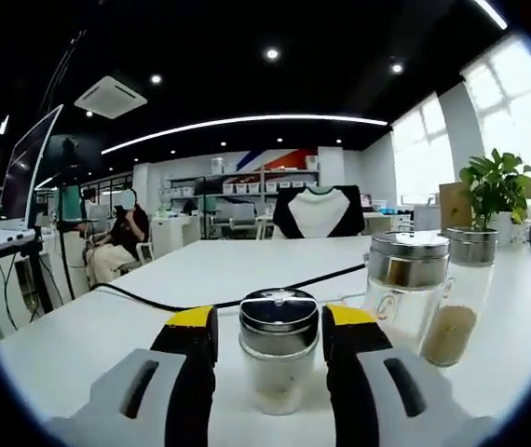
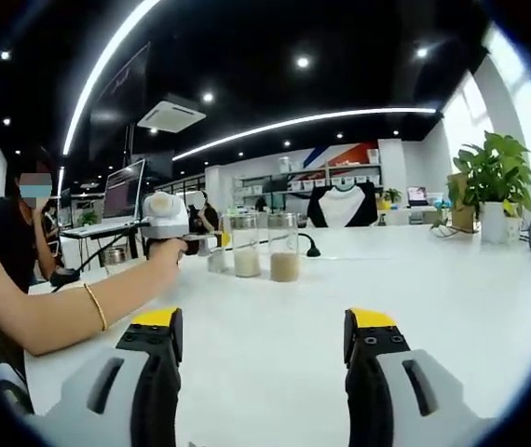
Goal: Rotate the seasoning bottle until the label or dispensing opening points toward the visible target arrow and the bottle remains upright within the marked orientation range
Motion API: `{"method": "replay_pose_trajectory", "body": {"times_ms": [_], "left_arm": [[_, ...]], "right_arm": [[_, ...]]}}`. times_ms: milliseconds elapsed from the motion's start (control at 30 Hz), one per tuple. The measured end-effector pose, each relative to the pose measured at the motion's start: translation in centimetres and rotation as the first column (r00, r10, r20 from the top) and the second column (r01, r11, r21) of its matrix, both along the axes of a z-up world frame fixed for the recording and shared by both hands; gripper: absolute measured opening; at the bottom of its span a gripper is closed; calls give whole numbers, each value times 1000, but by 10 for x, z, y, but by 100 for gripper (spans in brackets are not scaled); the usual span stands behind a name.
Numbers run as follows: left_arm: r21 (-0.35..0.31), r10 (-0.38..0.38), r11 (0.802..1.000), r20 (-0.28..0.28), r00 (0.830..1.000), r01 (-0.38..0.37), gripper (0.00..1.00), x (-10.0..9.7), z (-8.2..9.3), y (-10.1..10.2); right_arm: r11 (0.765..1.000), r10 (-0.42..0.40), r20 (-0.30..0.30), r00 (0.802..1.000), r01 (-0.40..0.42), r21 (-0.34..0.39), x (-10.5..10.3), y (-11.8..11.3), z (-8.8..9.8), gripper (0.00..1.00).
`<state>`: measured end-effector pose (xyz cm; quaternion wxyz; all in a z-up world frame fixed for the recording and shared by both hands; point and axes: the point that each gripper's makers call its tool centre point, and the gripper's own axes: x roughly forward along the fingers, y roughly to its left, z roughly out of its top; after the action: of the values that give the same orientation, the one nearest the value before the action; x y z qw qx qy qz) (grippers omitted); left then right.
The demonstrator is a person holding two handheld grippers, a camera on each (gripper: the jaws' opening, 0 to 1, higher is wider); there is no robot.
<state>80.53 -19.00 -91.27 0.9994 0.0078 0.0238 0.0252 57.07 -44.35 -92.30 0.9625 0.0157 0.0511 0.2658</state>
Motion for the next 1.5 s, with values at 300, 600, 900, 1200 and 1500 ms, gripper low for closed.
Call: {"method": "replay_pose_trajectory", "body": {"times_ms": [300,600,900,1200,1500], "left_arm": [[15,-19,1000,22,1000,19,35,-1,4,-6],[-9,-80,997,-3,997,80,34,-3,5,-10],[5,-108,994,101,989,108,33,-16,55,-12],[36,-108,994,99,989,105,33,-30,70,-14],[83,-152,986,108,982,144,33,-48,83,-24]], "right_arm": [[1000,4,-15,1000,-4,1,1,2,-6,69],[1000,4,-14,1000,-4,-1,-2,3,-5,68],[1000,4,-13,1000,-4,-2,-5,4,-4,68],[1000,5,6,1000,-5,-3,-8,5,4,68],[1000,0,24,1000,0,5,-16,2,10,67]]}}
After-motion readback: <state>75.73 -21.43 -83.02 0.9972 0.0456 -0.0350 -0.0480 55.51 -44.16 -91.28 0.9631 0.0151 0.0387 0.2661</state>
